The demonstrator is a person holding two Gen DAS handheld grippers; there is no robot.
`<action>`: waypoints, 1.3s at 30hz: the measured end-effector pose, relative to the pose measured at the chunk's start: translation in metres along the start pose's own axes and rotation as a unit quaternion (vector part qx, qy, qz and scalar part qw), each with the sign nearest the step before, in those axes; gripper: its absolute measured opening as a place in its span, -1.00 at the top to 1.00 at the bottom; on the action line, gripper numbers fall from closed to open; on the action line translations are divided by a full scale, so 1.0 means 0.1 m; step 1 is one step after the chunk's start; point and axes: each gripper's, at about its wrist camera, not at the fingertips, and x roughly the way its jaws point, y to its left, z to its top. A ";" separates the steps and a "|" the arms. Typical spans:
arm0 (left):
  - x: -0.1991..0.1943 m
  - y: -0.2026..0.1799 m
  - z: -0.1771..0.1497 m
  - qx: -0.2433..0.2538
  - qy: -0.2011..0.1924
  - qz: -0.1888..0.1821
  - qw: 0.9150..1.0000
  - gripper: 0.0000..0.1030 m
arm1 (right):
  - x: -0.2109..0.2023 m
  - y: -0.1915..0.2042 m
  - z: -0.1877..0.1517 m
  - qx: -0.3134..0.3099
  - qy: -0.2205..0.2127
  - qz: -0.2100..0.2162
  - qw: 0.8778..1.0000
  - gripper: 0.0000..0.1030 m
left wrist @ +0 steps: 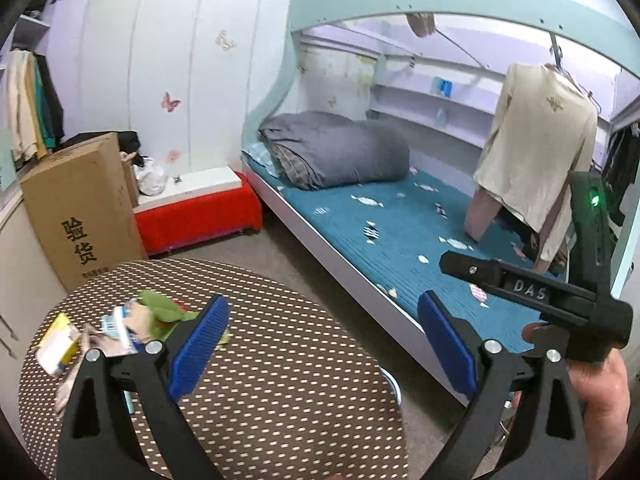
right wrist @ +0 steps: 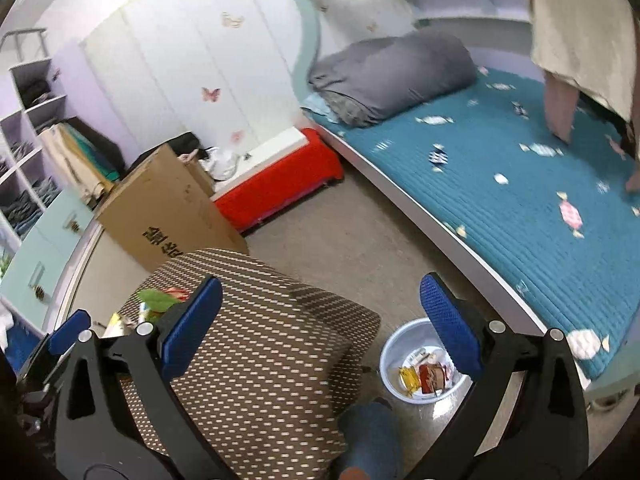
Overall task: Collect trash
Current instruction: 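Return both tools over the table toward the remaining trash, then grasp the yellow-white box with left tool while right tool grasps green plush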
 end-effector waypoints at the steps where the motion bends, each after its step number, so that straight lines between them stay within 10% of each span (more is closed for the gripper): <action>1: -0.04 0.05 -0.01 -0.002 -0.003 0.003 1.000 -0.81 | -0.02 0.07 0.00 -0.009 -0.002 0.005 1.000 -0.88; 20: -0.56 1.64 -0.34 -0.098 -0.019 0.105 0.989 -0.81 | 0.44 1.44 -0.18 -0.133 0.040 0.046 0.989 -0.88; 39: -0.05 3.12 -0.73 -0.124 0.057 0.202 0.970 -0.81 | 1.75 2.15 -0.53 -0.160 0.140 0.102 0.972 -0.88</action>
